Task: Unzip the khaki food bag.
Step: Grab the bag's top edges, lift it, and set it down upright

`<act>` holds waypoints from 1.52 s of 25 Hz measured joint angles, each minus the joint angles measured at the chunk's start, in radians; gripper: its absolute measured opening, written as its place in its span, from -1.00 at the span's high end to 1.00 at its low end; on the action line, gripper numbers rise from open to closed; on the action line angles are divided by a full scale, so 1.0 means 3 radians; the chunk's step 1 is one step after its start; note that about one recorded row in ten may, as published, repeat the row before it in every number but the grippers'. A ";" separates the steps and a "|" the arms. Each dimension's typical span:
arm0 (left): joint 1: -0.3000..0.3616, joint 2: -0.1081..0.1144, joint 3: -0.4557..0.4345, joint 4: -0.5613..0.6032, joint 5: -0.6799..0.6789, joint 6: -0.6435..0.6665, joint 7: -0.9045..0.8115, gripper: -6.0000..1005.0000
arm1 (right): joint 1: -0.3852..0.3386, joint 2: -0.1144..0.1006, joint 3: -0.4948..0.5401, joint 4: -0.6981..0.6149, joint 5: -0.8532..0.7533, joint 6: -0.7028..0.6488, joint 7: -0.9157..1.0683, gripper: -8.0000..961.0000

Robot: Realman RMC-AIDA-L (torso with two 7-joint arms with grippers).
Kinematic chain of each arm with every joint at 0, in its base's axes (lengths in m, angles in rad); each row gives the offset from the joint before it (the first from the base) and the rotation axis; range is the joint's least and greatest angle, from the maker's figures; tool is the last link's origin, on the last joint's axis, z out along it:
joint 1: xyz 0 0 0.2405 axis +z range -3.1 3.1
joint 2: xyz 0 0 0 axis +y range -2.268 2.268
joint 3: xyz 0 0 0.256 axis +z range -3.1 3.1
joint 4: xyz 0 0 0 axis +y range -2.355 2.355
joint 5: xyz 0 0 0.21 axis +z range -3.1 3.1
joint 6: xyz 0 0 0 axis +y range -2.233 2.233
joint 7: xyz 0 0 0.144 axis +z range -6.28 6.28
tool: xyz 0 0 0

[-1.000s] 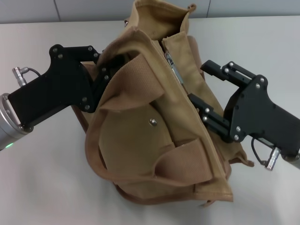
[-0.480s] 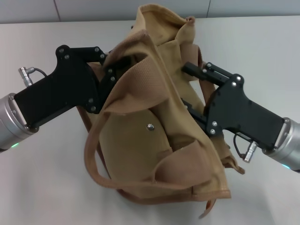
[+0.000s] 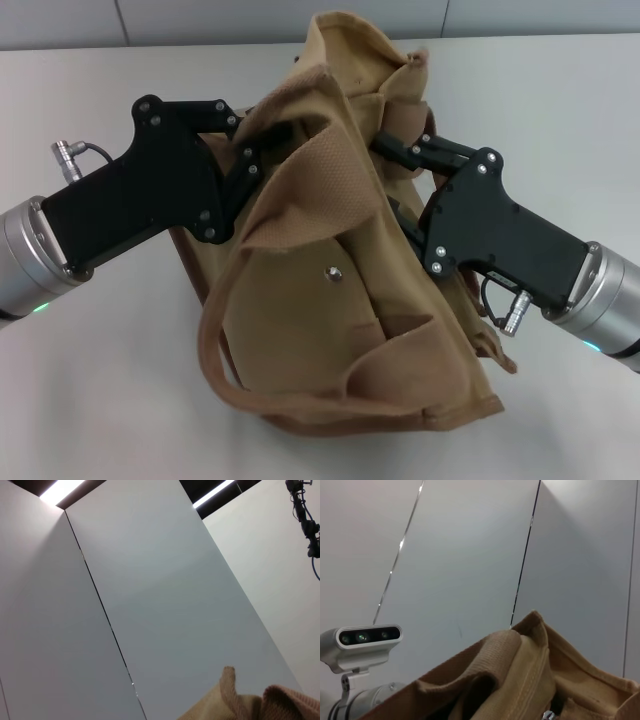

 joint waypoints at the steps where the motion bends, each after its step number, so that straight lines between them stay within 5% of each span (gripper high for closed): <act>1: -0.0001 0.0000 0.0000 0.0000 0.0000 0.0001 0.0000 0.86 | -0.0001 0.0000 0.0001 0.0003 0.0002 0.0009 0.0003 0.05; 22: -0.0019 0.0000 -0.0008 -0.0001 0.0005 0.0023 0.0000 0.86 | -0.0031 -0.0017 0.0100 0.0081 -0.0008 0.0104 0.0138 0.98; 38: -0.0115 0.0000 -0.0018 -0.0014 -0.0123 -0.0064 0.0000 0.86 | -0.1127 -0.0031 0.0086 -0.0833 -0.0639 -0.0720 0.0726 0.91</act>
